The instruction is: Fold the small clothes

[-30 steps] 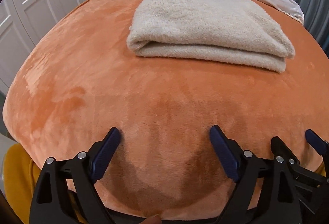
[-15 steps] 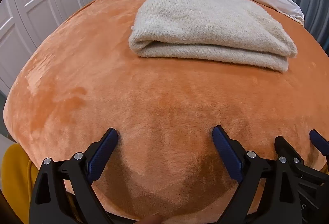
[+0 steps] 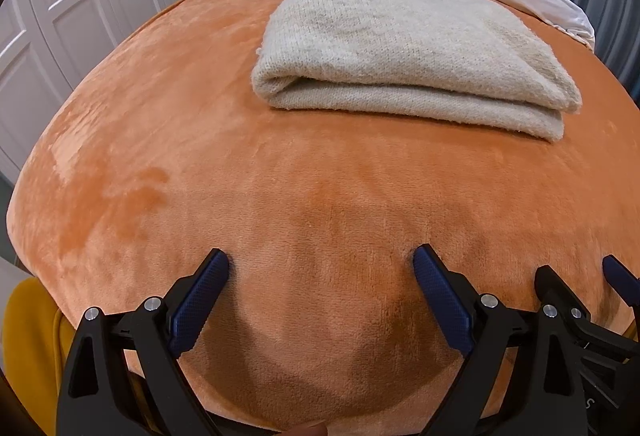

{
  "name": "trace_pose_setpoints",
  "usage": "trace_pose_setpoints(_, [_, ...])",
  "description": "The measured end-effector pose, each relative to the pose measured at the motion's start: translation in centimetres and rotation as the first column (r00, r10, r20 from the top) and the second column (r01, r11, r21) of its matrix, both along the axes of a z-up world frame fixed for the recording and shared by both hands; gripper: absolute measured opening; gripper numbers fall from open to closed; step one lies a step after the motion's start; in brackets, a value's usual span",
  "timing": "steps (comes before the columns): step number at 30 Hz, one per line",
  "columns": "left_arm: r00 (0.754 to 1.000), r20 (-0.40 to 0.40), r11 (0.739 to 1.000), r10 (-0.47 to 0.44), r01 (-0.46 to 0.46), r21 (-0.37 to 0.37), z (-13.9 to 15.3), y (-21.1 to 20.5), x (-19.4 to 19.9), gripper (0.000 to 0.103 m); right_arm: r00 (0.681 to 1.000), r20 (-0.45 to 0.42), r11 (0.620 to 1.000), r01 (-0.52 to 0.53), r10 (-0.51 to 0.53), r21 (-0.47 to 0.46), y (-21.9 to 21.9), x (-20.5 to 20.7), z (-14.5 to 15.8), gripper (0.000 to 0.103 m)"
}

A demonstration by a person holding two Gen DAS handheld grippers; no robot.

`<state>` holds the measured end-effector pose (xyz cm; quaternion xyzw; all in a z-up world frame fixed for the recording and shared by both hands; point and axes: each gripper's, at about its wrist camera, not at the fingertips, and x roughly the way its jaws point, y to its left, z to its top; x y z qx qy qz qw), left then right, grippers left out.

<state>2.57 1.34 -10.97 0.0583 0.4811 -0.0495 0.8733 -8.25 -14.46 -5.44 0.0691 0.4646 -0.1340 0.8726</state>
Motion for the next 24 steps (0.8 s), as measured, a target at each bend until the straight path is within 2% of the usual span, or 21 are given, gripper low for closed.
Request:
trace_pose_setpoints(6, [0.999, -0.032, 1.0, 0.008, -0.008, 0.001, 0.1, 0.2, 0.8, 0.092, 1.0, -0.023, 1.0, -0.001, 0.001, 0.007, -0.2, 0.4, 0.1, 0.091])
trace_pose_setpoints(10, [0.999, -0.038, 1.0, 0.007, -0.006, 0.006, 0.1, 0.2, 1.2, 0.092, 0.999, -0.041, 1.0, -0.01, 0.01, 0.01, -0.6, 1.0, 0.1, 0.096])
trace_pose_setpoints(16, [0.999, -0.042, 1.0, 0.007, -0.006, 0.021, -0.2, 0.6, 2.2, 0.098, 0.998, -0.059, 1.0, -0.011, 0.012, 0.013, -0.9, 1.7, 0.0, 0.098])
trace_pose_setpoints(24, [0.999, -0.051, 1.0, 0.007, -0.006, 0.018, -0.2, 0.6, 2.7, 0.098, 0.997, -0.08, 1.0, -0.019, 0.02, 0.016, -1.0, 2.3, 0.1, 0.098])
